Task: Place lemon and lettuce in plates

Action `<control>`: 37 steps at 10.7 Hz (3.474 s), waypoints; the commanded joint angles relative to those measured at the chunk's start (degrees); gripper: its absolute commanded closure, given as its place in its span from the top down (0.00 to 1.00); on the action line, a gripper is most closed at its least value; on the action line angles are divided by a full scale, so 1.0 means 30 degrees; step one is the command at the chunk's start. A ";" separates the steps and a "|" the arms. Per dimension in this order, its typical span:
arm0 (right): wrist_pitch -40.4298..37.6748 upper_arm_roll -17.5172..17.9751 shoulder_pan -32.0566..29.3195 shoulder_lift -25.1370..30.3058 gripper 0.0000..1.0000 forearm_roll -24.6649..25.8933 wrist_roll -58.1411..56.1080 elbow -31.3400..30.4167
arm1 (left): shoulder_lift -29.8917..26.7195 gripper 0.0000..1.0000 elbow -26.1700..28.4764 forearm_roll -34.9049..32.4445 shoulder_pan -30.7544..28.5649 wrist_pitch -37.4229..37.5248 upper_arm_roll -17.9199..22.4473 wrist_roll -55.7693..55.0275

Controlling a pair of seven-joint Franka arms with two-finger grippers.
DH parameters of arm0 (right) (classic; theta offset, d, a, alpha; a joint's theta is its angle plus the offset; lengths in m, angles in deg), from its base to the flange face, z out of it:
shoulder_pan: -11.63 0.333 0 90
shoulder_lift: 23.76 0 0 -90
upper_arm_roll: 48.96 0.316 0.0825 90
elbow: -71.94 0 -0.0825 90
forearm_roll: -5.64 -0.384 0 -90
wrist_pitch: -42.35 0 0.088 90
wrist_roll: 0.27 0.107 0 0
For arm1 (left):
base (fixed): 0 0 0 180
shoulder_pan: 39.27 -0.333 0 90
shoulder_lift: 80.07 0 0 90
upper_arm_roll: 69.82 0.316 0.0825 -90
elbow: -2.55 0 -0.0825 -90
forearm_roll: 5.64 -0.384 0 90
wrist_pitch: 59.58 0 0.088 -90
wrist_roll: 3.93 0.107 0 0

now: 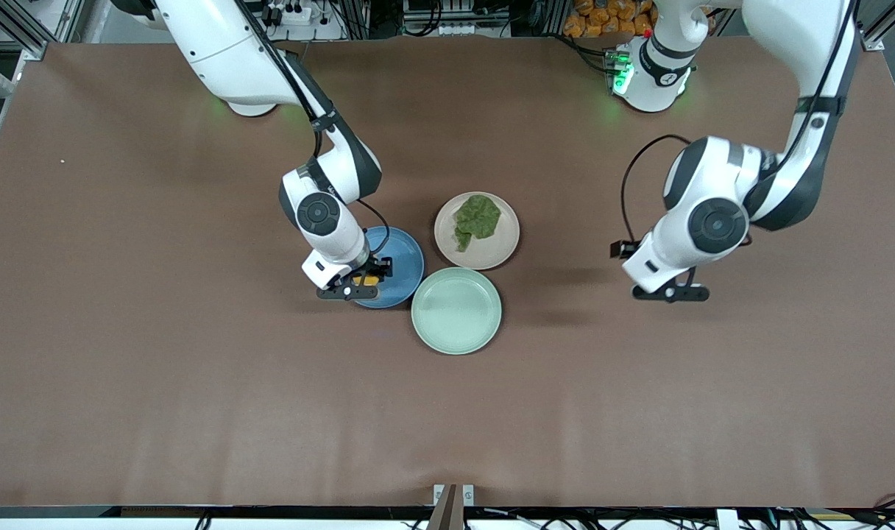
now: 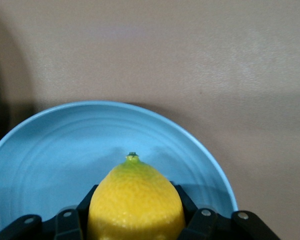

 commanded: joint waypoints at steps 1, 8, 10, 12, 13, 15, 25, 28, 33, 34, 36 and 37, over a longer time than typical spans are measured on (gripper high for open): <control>0.0184 -0.0147 0.0237 -0.0307 0.68 -0.0205 0.0321 0.0330 | -0.2617 1.00 0.1605 0.1253 0.0093 -0.0217 0.0894 0.1152; -0.0197 -0.0147 0.0033 -0.0073 1.00 -0.0029 0.0936 0.0564 | -0.4878 1.00 -0.1583 0.1702 0.0093 -0.0042 0.1659 0.2433; -0.2146 -0.0205 -0.0172 -0.0014 1.00 -0.0204 0.0965 0.1845 | -0.4966 1.00 -0.2406 0.1553 0.0064 0.0745 0.1659 0.3056; -0.5164 -0.0205 -0.0522 -0.0014 1.00 -0.0205 0.0907 0.3778 | -0.5198 1.00 -0.2964 0.1553 0.0151 0.1449 0.1630 0.3261; -0.6251 -0.0205 -0.0728 -0.0014 1.00 -0.0205 0.0878 0.4628 | -0.5345 1.00 -0.3402 0.1785 0.0122 0.2033 0.1630 0.3639; -0.8245 -0.0176 -0.1458 -0.0043 1.00 -0.0234 0.0471 0.6124 | -0.5376 1.00 -0.4543 0.1904 0.0151 0.3059 0.1630 0.3731; -1.3789 -0.0264 -0.5911 0.1330 1.00 0.0088 -0.6236 0.8709 | -0.5433 1.00 -0.7564 0.1612 0.0093 0.8278 0.1688 0.3790; -1.4552 -0.0264 -0.6997 0.2093 1.00 0.0407 -0.6913 0.8709 | -0.5727 1.00 -0.7712 0.1641 -0.0083 0.8660 0.1688 0.3731; -1.5839 -0.0264 -0.8548 0.3498 1.00 0.1377 -0.9131 0.8709 | -0.5553 1.00 -0.8093 0.1641 -0.0141 0.8631 0.2011 0.3761; -1.5900 -0.0264 -0.8900 0.3763 1.00 0.1377 -0.9635 0.8709 | -0.5407 1.00 -0.8268 0.1641 -0.0113 0.8631 0.1982 0.3731; -1.6338 -0.0293 -0.9343 0.4669 1.00 0.1406 -0.9787 0.8709 | -0.5171 1.00 -0.8590 0.1612 -0.0142 0.8660 0.1981 0.3702; -1.6688 -0.0322 -0.9517 0.5167 1.00 0.1406 -0.9758 0.8709 | -0.5171 1.00 -0.8592 0.1611 -0.0171 0.8660 0.1981 0.3702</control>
